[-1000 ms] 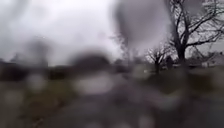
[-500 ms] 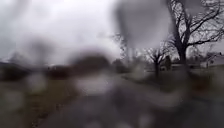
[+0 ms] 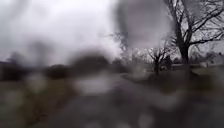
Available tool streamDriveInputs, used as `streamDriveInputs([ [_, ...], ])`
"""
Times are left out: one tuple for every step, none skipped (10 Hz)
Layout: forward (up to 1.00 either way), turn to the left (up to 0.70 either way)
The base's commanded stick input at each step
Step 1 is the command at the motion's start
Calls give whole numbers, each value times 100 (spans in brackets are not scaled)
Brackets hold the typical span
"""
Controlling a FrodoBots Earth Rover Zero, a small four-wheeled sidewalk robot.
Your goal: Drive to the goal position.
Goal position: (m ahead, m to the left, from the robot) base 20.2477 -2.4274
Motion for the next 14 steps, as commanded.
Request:
streamDriveInputs([
  [85, 0],
  [85, 0],
  [85, 0],
  [85, 5],
  [85, 18],
  [85, 30],
  [85, 18],
  [85, 0],
  [85, 0],
  [85, 0],
  [85, 0],
  [85, 0],
  [85, 0],
  [85, 0],
])
